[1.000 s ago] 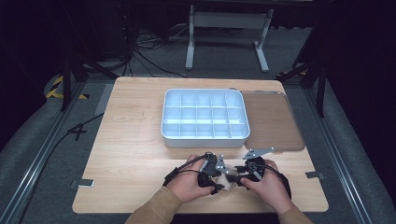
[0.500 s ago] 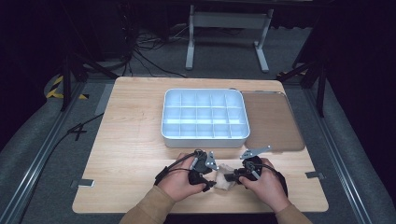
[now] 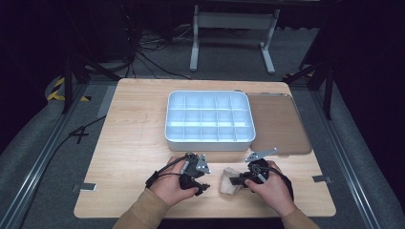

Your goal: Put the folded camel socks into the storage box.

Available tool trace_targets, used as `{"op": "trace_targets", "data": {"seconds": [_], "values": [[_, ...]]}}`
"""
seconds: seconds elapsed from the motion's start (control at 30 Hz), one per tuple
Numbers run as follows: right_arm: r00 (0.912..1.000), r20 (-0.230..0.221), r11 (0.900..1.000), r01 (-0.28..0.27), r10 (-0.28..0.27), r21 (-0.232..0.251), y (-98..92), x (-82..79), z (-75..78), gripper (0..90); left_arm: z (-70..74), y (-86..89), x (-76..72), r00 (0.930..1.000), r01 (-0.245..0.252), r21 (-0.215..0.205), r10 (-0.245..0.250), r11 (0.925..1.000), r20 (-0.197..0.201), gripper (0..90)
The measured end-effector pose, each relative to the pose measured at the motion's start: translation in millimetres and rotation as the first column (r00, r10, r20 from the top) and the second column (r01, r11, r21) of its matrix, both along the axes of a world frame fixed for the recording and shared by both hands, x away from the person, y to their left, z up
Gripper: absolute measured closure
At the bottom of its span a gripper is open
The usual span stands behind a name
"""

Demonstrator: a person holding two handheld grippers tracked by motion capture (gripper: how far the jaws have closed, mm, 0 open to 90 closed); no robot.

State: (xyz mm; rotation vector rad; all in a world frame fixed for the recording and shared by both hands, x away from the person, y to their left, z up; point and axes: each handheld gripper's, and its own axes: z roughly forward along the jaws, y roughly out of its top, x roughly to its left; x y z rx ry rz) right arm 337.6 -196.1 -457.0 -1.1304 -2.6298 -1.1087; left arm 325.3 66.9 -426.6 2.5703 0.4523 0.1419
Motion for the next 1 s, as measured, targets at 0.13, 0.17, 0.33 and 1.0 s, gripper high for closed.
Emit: {"op": "trace_targets", "data": {"seconds": [0.13, 0.17, 0.33, 1.0], "values": [[1.0, -0.006, 1.0, 0.002, -0.002, -0.003, 0.2, -3.3, 6.1, 77.3, 0.1, 12.7, -0.8, 0.9998, -0.019, 0.0, 0.019, 0.9998, -0.001, 42.9], [1.0, -0.008, 1.0, 0.001, -0.001, -0.002, 0.4, -4.3, 7.9, 77.3, -0.4, 15.3, -0.7, 0.9997, -0.024, -0.003, 0.024, 0.9997, 0.0, 42.9], [1.0, 0.009, 1.0, 0.003, -0.003, -0.012, -0.2, -5.4, 21.1, 77.3, 0.5, 26.6, 0.0, 0.9985, -0.053, -0.003, 0.053, 0.9986, -0.01, 42.7], [0.9988, 0.048, 0.999, 0.013, -0.011, -0.03, -6.1, 6.0, 65.6, 77.1, 20.0, 52.6, 7.9, 0.9916, -0.129, -0.05, 0.129, 0.9904, -0.011, 40.8]]}}
